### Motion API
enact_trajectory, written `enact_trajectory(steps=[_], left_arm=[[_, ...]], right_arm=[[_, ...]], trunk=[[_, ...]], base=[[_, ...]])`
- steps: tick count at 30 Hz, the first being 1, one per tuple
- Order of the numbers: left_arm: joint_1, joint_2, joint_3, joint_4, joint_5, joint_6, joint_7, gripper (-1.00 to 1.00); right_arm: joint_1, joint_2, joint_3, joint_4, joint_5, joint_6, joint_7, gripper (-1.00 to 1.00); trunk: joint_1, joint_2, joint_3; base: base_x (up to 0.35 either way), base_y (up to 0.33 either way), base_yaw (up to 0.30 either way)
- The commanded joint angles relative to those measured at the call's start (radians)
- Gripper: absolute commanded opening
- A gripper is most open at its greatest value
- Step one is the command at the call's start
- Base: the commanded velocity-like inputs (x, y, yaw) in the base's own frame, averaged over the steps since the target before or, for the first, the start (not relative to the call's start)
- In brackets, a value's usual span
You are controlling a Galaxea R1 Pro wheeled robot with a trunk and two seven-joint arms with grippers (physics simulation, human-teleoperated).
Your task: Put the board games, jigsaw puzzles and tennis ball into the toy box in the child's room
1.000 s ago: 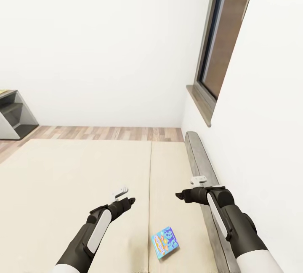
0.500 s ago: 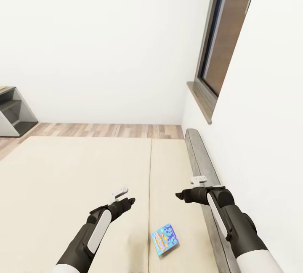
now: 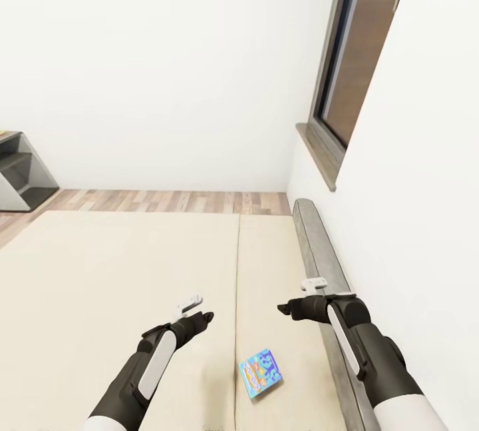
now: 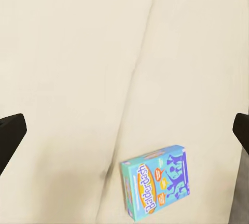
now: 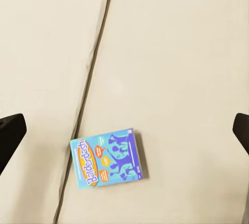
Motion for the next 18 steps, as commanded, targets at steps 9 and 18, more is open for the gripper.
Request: enact_trajectory(steps=[9,18], left_arm=[[-0.001,0.000,-0.002,-0.003,0.012,0.003,0.008,1.00],[0.022,0.006,-0.017,-0.093,0.012,0.005,-0.073,1.00]], right_arm=[[-0.001,-0.001,0.001,-0.001,0.002,0.004,0.002,1.00],[-0.001,-0.002,0.001,-0.001,0.001,0.004,0.002,1.00]], trunk=[[0.000,-0.001,-0.016],[0.000,-0.001,-0.030]], base=[[0.000,0.000,0.000],[0.000,0.000,0.000]])
